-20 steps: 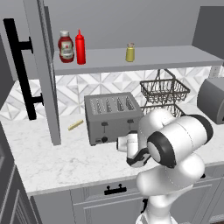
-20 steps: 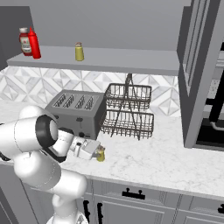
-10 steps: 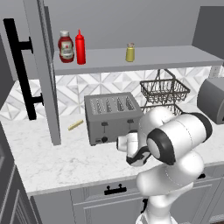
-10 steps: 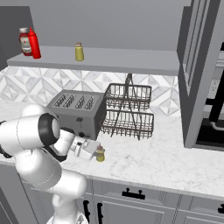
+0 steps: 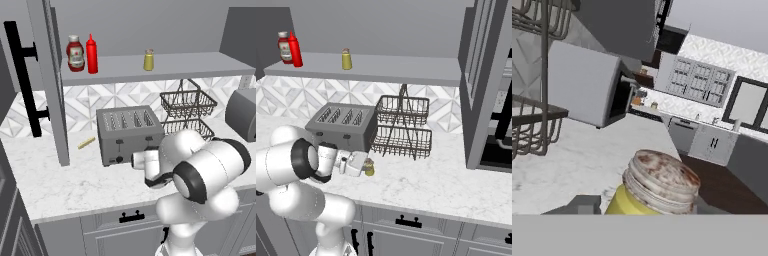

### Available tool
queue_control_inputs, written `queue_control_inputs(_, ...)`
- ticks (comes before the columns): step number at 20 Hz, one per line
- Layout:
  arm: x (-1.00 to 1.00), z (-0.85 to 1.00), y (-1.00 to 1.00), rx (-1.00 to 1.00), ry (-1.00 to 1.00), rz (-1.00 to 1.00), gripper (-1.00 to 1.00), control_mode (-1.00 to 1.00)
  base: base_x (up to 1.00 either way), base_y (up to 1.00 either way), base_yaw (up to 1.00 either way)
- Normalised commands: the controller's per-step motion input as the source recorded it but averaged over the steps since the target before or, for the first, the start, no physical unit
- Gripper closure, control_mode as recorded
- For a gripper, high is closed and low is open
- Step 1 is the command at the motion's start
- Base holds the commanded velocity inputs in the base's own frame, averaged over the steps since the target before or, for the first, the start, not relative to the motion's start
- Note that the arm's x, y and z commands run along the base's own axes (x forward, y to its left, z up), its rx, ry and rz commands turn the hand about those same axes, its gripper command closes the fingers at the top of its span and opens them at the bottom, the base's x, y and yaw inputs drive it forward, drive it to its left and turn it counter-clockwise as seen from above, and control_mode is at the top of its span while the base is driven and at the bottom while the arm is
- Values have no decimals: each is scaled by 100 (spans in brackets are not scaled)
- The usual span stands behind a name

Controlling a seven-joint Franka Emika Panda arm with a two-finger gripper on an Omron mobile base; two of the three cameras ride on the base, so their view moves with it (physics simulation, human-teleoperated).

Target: Put the shaker and condiment bottle from the counter next to their counterparts in the cabinet.

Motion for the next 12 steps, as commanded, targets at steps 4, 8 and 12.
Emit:
queue_control_inputs(4,-3,20,-7,0,-6,23,100,-100,0,0,0)
queue_control_inputs(8,-19,27,-12,0,-2,20,100,-100,0,0,0)
queue_control_inputs(12,-19,37,-10,0,0,22,100,-100,0,0,0)
